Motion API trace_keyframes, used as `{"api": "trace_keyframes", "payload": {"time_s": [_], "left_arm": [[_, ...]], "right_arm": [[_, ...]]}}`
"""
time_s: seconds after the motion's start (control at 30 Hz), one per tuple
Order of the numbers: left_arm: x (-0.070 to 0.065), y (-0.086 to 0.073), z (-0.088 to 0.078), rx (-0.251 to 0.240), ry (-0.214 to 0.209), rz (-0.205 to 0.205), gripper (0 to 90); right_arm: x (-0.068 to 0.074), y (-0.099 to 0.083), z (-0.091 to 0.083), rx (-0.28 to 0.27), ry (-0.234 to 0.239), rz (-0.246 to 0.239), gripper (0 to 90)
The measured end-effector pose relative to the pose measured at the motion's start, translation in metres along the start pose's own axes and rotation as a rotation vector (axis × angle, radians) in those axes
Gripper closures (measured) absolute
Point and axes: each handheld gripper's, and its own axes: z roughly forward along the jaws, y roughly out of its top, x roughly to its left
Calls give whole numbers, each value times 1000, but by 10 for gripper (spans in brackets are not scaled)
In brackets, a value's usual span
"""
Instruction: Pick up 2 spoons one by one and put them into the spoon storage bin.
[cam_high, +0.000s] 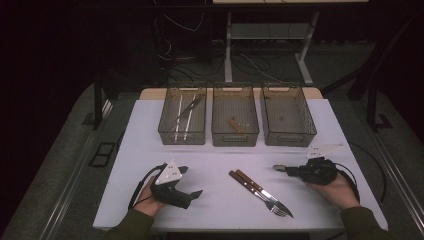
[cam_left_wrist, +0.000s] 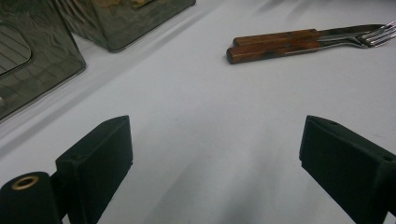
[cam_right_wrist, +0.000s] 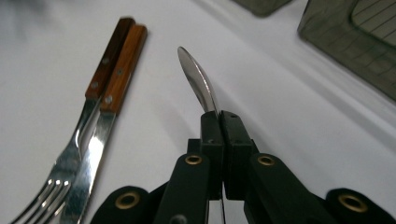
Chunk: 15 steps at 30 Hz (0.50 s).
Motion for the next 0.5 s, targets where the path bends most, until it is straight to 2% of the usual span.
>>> {"api": "trace_keyframes", "payload": {"time_s": [0.13,0.23,0.5], "left_arm": [[0,0,0,4,0,1,81],[0,0,0,1,0,-2,81],[0,0,1,5,0,0,82]], "right_arm": [[-1,4,-2,-56,-1,30,892],[0,7,-3,-78,-8,28,892],[-1,15,-4,-110,-21,42,892]]}}
